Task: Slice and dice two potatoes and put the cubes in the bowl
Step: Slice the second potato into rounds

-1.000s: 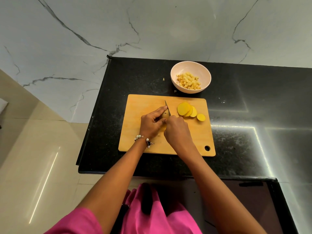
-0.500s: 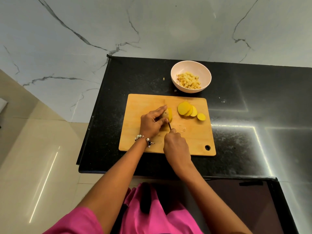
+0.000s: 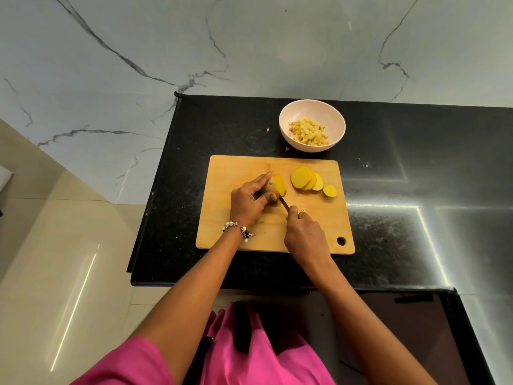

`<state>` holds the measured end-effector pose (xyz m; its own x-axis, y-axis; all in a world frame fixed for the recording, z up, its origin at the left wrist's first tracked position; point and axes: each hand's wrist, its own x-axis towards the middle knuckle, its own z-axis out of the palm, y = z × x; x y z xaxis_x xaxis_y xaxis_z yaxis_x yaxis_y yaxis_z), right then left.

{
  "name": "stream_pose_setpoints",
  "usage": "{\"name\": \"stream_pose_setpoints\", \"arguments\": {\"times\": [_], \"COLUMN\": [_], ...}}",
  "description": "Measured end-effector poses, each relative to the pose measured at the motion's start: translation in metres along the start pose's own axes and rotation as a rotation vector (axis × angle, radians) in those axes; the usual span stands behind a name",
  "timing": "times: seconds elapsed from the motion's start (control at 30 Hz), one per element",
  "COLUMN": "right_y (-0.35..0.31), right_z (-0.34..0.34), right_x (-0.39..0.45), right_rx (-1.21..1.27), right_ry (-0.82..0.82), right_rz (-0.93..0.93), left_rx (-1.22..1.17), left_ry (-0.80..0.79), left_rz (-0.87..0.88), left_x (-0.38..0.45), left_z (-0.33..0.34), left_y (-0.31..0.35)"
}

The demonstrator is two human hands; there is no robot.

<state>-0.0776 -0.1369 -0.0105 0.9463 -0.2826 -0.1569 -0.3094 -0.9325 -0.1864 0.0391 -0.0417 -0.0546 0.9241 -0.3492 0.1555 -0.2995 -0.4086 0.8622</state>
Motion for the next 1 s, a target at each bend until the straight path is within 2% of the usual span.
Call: {"name": "stream_pose_setpoints", "arguments": {"times": [0.33, 0.53, 0.63, 0.83, 1.0], "right_y": [0.001, 0.014, 0.02, 0.016, 0.001], "right_z": [0.003, -0.002, -0.004, -0.012, -0.032], "right_x": [-0.001, 0.02, 0.024, 0.019, 0.009], "right_rx": [0.01, 0.124, 0.242, 0.667, 0.528], "right_ry": [0.025, 0.067, 0.087, 0.196, 0.19], "right_rz": [0.025, 0.126, 0.164, 0.208, 0.061], "left_rx": [-0.001, -0.005, 0.011, 0.038, -0.018], "left_ry": [-0.006, -0.016, -0.041, -0.083, -0.039], "left_rz": [0.01, 0.024, 0.038, 0.062, 0.06], "left_x": [0.001, 0.0, 0.0, 0.001, 0.001], "left_z": [0.002, 0.001, -0.001, -0.002, -0.001], "left_y": [0.0, -0.002, -0.003, -0.005, -0.007]}}
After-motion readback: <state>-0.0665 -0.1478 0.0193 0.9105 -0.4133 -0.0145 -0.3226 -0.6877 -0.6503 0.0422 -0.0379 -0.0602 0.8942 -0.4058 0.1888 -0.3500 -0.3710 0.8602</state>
